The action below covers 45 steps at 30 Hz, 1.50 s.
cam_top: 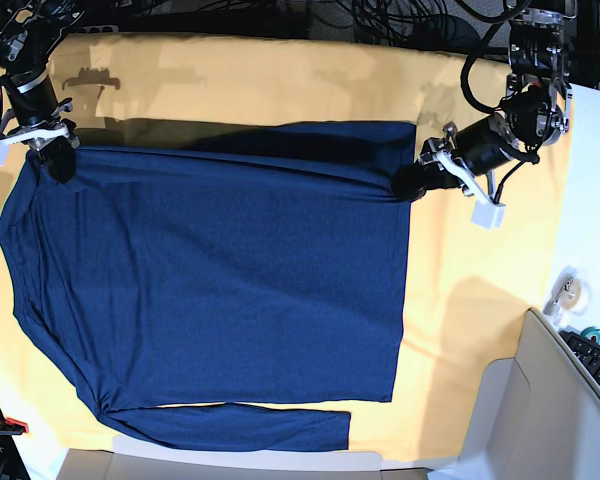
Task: Fold the T-shirt properly
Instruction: 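Pull both grasped shoulder corners apart to stretch the shirt taut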
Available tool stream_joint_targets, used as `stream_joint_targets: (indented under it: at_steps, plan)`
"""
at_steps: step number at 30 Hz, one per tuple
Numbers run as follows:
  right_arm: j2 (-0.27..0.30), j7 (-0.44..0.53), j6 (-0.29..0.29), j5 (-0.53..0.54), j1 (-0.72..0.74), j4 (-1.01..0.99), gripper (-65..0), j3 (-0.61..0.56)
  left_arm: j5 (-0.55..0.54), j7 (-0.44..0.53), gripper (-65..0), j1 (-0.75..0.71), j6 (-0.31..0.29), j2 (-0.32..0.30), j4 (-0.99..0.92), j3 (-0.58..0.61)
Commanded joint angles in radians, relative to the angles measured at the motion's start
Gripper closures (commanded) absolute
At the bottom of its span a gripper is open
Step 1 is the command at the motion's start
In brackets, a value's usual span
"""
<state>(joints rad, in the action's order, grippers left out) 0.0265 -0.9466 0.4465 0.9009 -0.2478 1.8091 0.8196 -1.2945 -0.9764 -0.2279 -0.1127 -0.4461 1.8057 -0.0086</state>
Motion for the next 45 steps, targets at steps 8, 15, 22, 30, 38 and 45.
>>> stream_joint_targets:
  at_steps: [8, 15, 22, 30, 38, 45]
  plan:
    - [0.011, 0.022, 0.007, -0.050, 0.000, 0.014, -1.5, 0.001, 0.086, -0.049, -11.2, 0.005, -0.003, -0.006, -0.011, -0.004]
    - [0.011, -0.070, -0.015, -0.064, 0.023, 0.014, -27.0, 0.005, 0.105, -0.059, -17.8, 0.006, -0.003, -0.006, -0.011, -0.008]
    - [0.016, -0.070, -0.019, -0.062, 0.028, 0.016, -30.3, 0.008, 0.105, -0.062, -17.8, 0.005, -0.003, -0.006, -0.011, -0.008]
    - [0.008, -0.070, -0.073, -0.059, -0.017, 0.019, -30.4, 0.010, 0.105, -0.065, -17.8, 0.005, -0.003, -0.006, -0.011, -0.006]
    - [-0.018, -0.065, -0.229, -0.058, -0.040, 0.018, -30.7, 0.079, 0.105, -0.065, -17.8, 0.005, -0.003, -0.010, -0.011, -0.006]
    - [-0.061, -0.070, -0.243, -0.056, 0.006, 0.013, -30.7, 0.198, 0.105, -0.065, -17.8, 0.005, -0.003, -0.010, -0.011, -0.006]
